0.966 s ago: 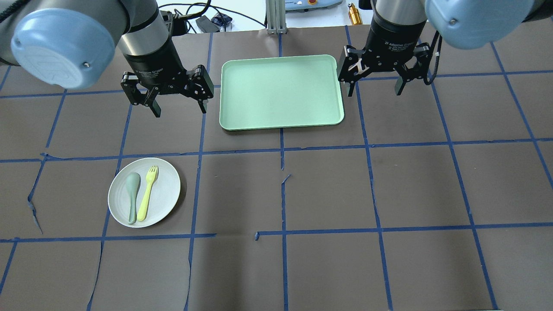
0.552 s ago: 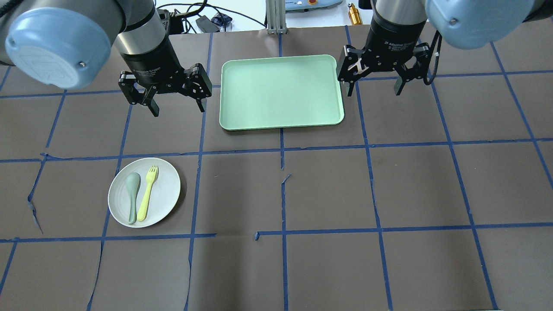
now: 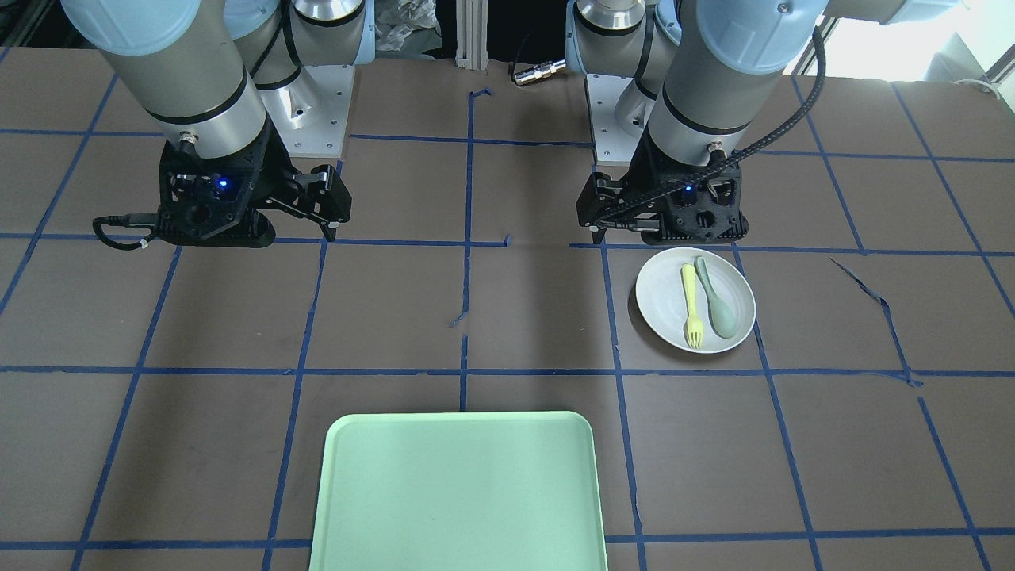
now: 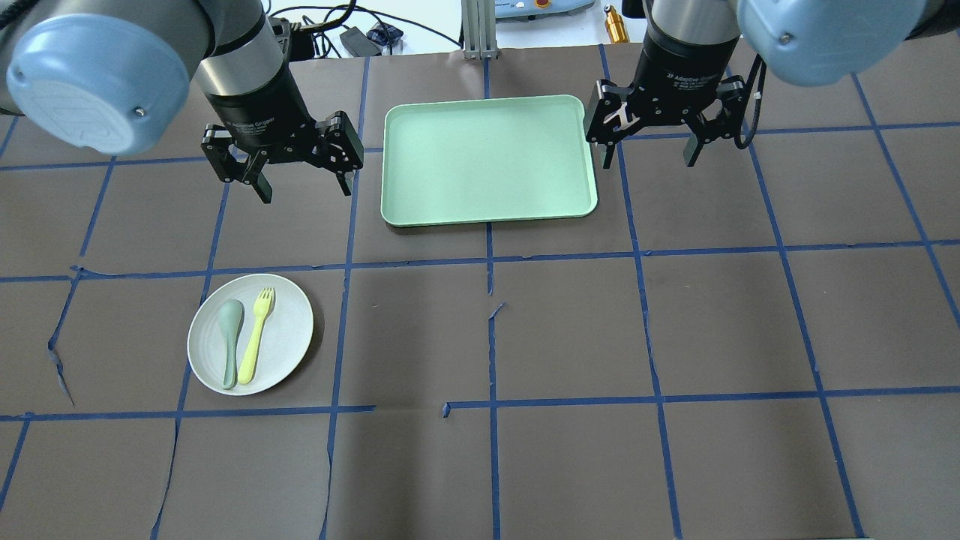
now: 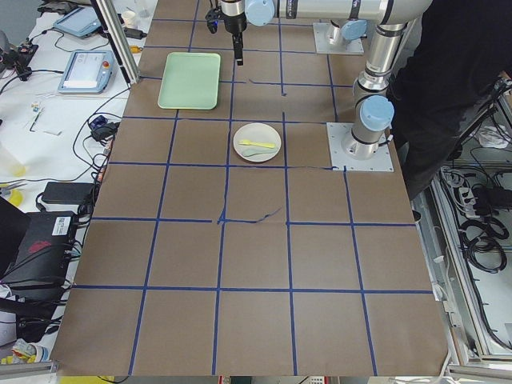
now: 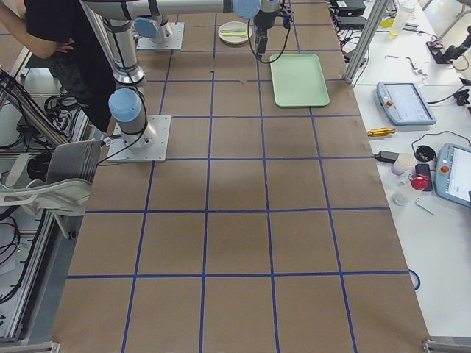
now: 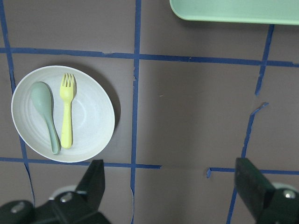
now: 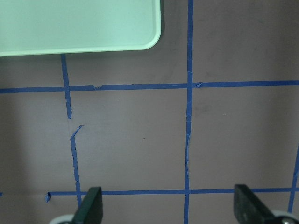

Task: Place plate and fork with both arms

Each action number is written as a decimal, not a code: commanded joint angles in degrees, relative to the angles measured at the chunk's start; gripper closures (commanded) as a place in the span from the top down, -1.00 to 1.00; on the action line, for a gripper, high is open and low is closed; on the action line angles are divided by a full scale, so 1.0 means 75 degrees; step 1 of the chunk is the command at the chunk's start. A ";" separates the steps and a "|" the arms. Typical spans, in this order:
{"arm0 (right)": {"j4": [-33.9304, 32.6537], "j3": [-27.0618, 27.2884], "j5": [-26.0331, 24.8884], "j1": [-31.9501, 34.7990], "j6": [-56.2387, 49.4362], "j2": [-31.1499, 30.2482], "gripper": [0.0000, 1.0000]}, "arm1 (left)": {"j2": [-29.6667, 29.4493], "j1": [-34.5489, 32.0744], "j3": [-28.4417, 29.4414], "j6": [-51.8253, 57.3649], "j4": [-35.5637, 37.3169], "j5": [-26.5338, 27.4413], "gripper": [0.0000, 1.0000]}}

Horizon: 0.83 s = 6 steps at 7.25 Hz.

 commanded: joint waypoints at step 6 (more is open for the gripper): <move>-0.0029 0.0086 -0.0081 -0.0012 -0.0016 0.0086 1.00 | -0.0225 0.3631 -0.1980 0.2438 0.1206 -0.0010 1.00</move>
